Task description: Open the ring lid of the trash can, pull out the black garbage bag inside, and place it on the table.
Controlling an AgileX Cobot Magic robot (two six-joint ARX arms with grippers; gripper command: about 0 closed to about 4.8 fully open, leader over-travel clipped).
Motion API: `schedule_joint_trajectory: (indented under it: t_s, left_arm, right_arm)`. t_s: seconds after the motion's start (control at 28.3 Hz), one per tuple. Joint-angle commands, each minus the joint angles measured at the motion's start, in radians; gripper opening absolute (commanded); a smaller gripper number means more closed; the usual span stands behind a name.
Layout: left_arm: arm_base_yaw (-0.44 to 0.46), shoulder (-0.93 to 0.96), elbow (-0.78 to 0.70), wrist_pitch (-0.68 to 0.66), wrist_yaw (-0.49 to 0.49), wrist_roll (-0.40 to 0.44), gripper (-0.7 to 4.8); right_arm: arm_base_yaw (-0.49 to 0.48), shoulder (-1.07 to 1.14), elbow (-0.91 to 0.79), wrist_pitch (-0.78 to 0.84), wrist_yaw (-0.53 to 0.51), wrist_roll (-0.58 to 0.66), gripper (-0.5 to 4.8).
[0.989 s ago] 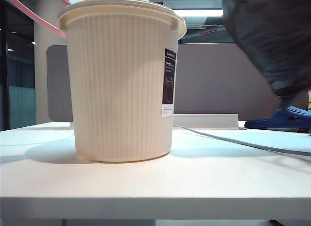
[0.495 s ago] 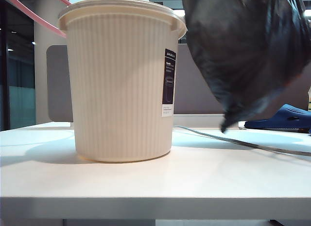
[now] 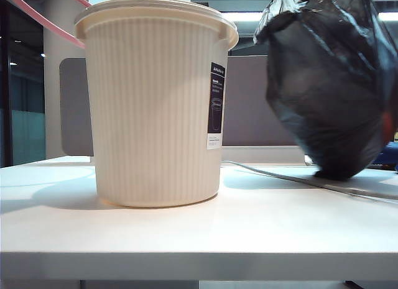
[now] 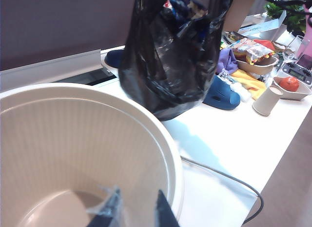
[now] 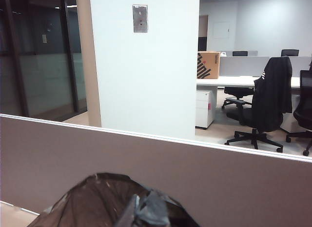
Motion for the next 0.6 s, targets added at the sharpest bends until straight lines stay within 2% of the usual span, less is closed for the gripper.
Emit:
schedule_joint_trajectory:
  t_s: [0.04,0.25,0.6]
  left_arm:
    - [-0.002,-0.003,0.002,0.012,0.000,0.005,0.89]
    - [-0.002,-0.003,0.000,-0.003,0.000,0.005,0.89]
    - [-0.002,-0.003,-0.049,-0.002,0.001,0.004,0.89]
  right_arm:
    - [0.000,-0.008,-0.043,0.057,0.005,0.000,-0.01]
    - [0.000,-0.009,-0.144,0.105,0.005,0.012,-0.01]
    - [0.000,-0.010,-0.211,0.114,-0.003,0.011,-0.01]
